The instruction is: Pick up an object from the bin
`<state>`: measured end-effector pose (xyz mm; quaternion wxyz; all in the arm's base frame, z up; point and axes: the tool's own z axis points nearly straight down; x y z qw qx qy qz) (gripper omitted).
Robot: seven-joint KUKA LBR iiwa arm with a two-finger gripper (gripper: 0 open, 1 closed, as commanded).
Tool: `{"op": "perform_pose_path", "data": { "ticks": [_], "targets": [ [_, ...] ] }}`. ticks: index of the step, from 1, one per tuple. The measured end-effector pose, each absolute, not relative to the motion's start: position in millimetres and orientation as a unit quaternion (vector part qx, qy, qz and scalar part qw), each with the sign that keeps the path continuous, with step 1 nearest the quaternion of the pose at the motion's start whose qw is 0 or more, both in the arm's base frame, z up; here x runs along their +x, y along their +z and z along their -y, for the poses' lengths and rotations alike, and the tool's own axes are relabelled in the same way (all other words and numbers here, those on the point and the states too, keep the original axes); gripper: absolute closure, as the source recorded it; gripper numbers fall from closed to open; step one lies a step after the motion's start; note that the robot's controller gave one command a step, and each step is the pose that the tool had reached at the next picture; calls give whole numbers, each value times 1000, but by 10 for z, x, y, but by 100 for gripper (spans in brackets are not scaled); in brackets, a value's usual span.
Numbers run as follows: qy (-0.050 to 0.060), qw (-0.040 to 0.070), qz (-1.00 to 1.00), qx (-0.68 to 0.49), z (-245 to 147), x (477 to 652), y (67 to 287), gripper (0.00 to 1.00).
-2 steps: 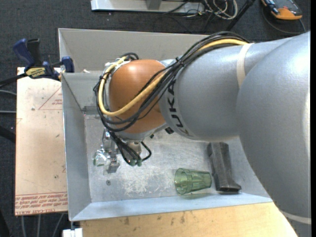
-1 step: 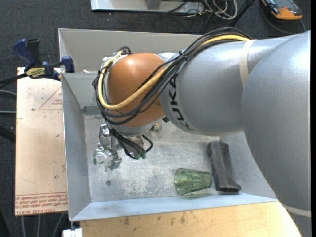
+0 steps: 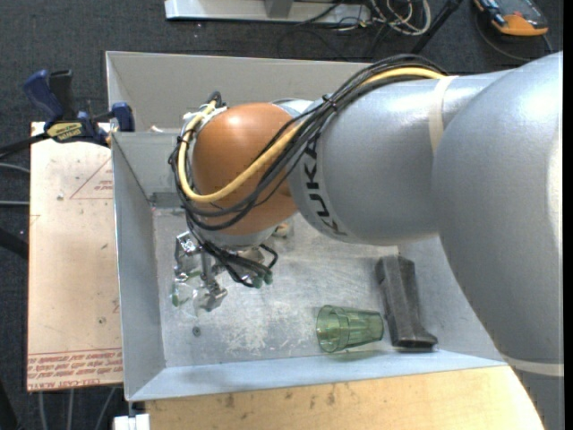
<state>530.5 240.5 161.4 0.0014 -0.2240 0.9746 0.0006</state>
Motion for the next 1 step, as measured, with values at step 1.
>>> {"op": "perform_pose_path", "data": {
  "ticks": [1],
  "targets": [
    [0, -3, -992, -124, -2397, 5296, 1792, 100]
  ]
}}
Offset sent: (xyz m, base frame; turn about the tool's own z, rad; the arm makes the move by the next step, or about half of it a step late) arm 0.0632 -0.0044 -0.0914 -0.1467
